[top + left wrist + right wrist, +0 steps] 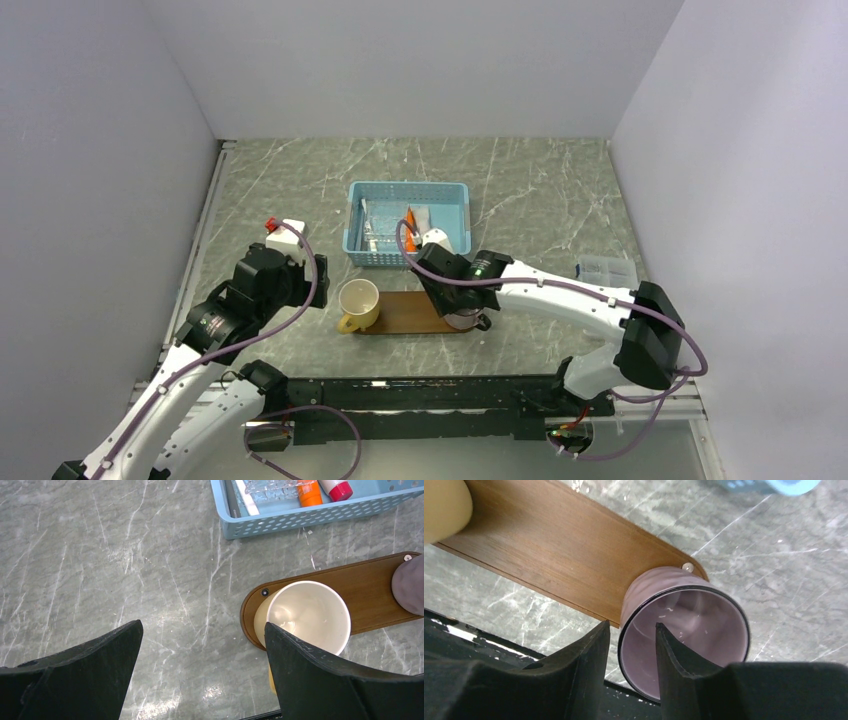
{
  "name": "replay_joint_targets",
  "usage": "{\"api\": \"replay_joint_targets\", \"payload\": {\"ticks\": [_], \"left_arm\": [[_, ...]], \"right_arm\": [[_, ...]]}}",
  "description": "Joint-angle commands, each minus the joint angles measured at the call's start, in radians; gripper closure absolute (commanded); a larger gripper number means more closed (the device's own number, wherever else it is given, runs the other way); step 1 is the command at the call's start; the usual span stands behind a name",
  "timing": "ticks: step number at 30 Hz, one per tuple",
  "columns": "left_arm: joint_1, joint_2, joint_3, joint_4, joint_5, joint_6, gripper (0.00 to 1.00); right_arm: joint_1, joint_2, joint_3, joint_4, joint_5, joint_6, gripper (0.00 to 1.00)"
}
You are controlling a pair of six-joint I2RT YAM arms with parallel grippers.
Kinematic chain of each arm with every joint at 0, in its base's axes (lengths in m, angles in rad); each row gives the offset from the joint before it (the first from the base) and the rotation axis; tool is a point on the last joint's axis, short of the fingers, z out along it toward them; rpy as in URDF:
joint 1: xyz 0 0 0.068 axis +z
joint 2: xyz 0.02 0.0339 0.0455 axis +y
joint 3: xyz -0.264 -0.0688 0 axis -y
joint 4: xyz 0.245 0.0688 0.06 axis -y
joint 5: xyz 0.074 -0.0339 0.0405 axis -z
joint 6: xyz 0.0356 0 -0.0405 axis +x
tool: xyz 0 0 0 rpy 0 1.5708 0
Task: Prepare toiletry sets of a toothbrush and toothpaste on the tray
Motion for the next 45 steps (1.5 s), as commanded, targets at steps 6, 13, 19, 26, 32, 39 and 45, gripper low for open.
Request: {"api": "replay_joint_targets", "payload": {"ticks": [6,13,19,26,32,39,45], "left_arm": [[0.005,-0.009,0.011,0.024,0.005,0.004,0.02],[0.005,-0.021,0.011,0.025,0.001,0.002,0.02],[0.005,-0.031,0.014,0.017,-0.023,-0.006,0.00],[0.005,-0.036,0.016,0.006,-0.052,-0.017,0.00],[0.005,-0.046,0.012,0.014,-0.031,-0.010,0.01],[0.005,-0.051,0.012,0.014,-0.023,-0.009,0.01],[0.005,-0.059,0.011,0.018,-0.009,-0.008,0.01]], "right_arm": [[0.006,-0.016,0.226,-0.088,0.182,-0.037,0.53],[-0.002,0.113,0.416,-0.078,0.235,-0.072,0.41],[-0.026,0.291,0.591,-0.055,0.219,-0.042,0.38],[-0.104,0.453,0.739,-0.023,0.178,0.044,0.39],[-0.141,0.577,0.867,-0.027,0.155,0.104,0.43],[-0.175,0.654,0.906,-0.002,0.098,0.168,0.49],[-0.191,0.701,0.918,0.018,0.076,0.193,0.50]]}}
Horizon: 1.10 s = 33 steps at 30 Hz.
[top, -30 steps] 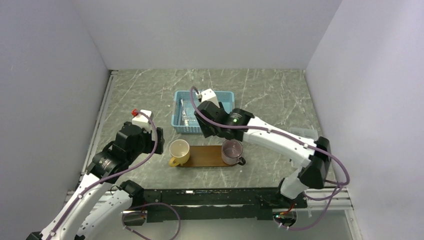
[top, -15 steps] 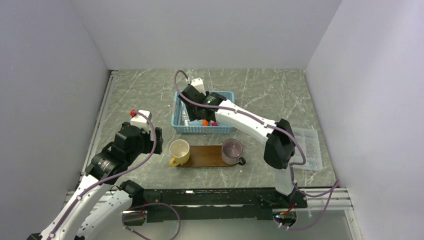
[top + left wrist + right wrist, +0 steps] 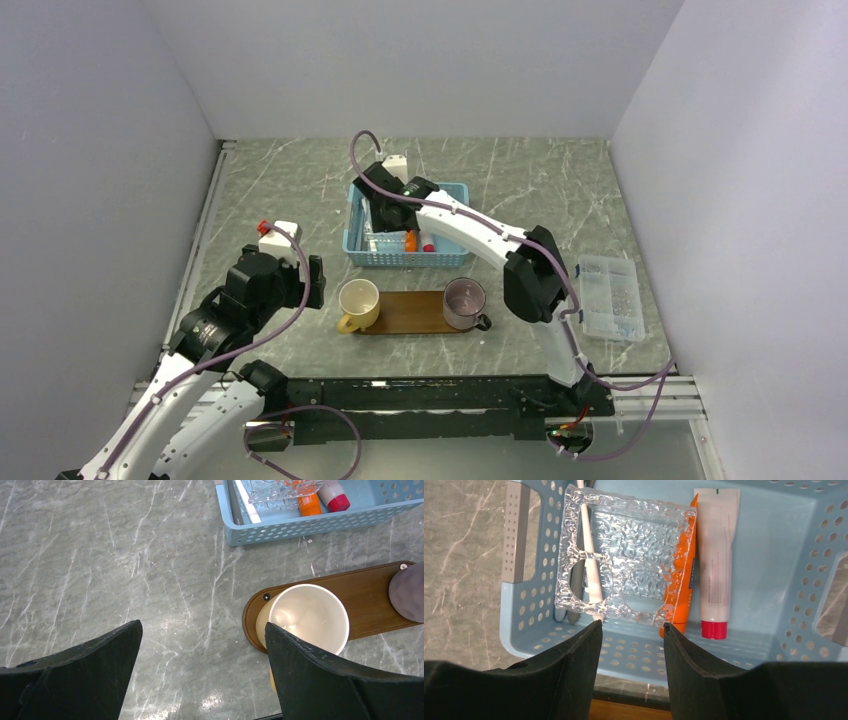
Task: Prepare toiletry sets of a toothbrush and toothpaste on the tray
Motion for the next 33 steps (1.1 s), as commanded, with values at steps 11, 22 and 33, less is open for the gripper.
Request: {"api": "replay_joint_targets", "payload": {"ticks": [11,22,33], "left_arm": [[0.005,-0.016,0.009,0.026,0.025,-0.002,0.01],[0.005,-0.018,0.008,0.027,0.034,-0.003,0.01],[0.006,-0.019,0.008,0.028,0.036,-0.001,0.00]], "right_arm": [[-0.040,0.105,0.115,0.065,-0.061,0.089,0.50],[-0.050,0.150,0.138,0.076,-0.057,0.130,0.53],[-0.052,0.165,0.144,0.069,-0.057,0.138,0.64]]}}
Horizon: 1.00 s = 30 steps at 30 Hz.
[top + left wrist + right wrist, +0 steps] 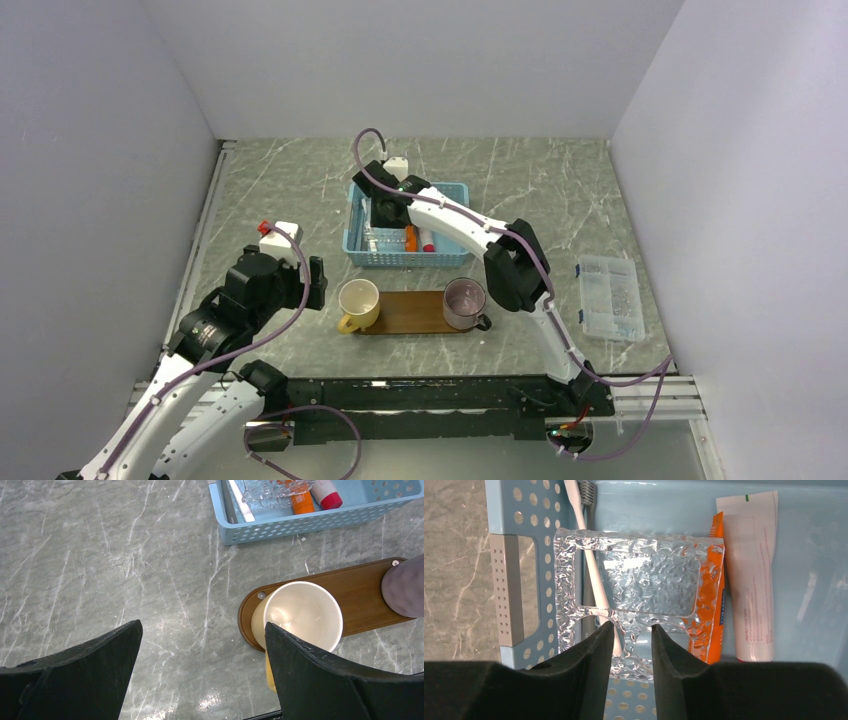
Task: Prepare toiletry sets of a toothbrush and toothpaste on the tray
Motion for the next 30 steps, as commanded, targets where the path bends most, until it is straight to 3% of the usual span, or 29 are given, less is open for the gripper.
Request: {"api": "replay_joint_targets", "payload": {"ticks": [1,9,30], "left_arm": [[0.006,-0.012,0.008,0.028,0.012,-0.001,0.01],[0.006,-0.002,0.009,0.028,0.009,-0.002,0.01],[0.005,0.023,0.011,0.025,-0.005,-0.003,0.01]], "right_arm": [[-0.004,0.002,0.040,0.018,0.000,0.015,0.67],[-0.015,-0.048,-0.038,0.055,-0.014,0.019,1.00],[-0.067,-0.323,-0.342,0.239,0.009,0.024,1.00]]}}
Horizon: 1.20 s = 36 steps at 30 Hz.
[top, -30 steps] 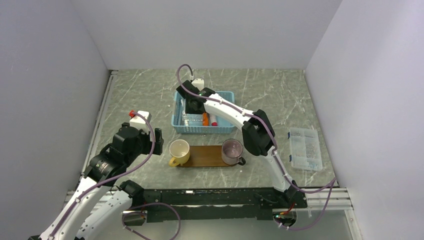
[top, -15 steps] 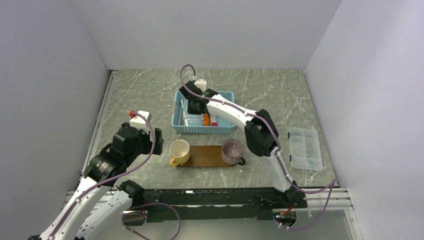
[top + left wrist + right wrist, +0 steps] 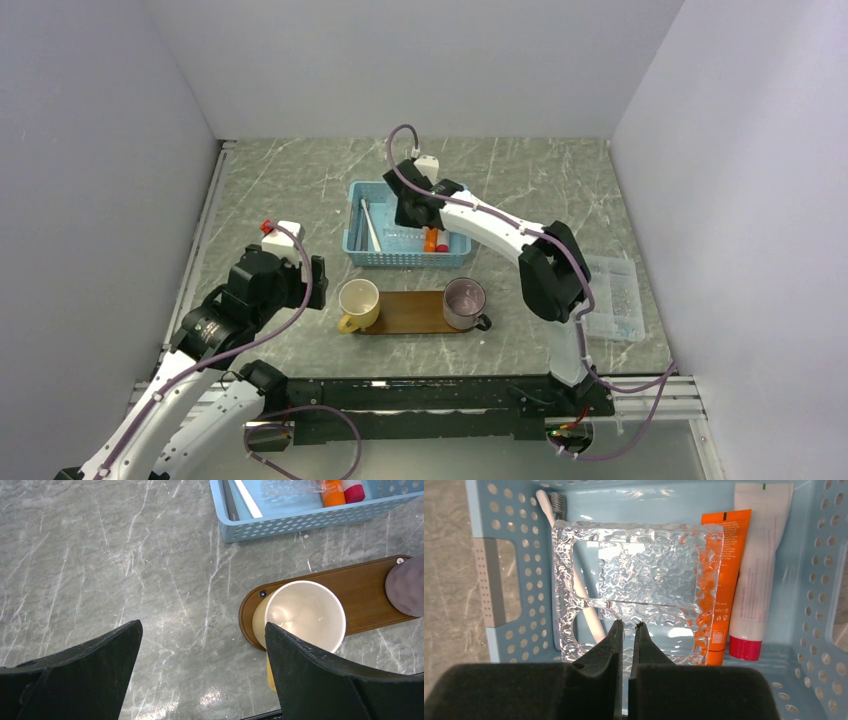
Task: Prepare toiletry sets of a toothbrush and toothpaste on the tray
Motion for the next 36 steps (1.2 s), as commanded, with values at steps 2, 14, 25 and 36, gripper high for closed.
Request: {"api": "replay_joint_targets", "payload": {"ticks": [2,14,25,36], "left_arm": [[0.005,0.007,0.011,0.025,-0.004,-0.003,0.01],[0.005,0.003,0.012,0.022,-0.009,-0.004,0.01],[0.005,-0.014,0.012,0.021,-0.022,-0.006,0.01],[0.005,-0.021,0.013,0.015,-0.024,-0.009,0.01]], "right_arm": [[-0.009,-0.088,-0.002,0.077,0.026,-0.006,1.00],[-0.006,-0.143,0.049,0.026,0.041,-0.051,1.00],[0.041,-0.224,0.029,-0.039,0.071,-0.085,1.00],[0.145,-0.316,0.039,-0.182,0.160,-0.069,1.00]]}}
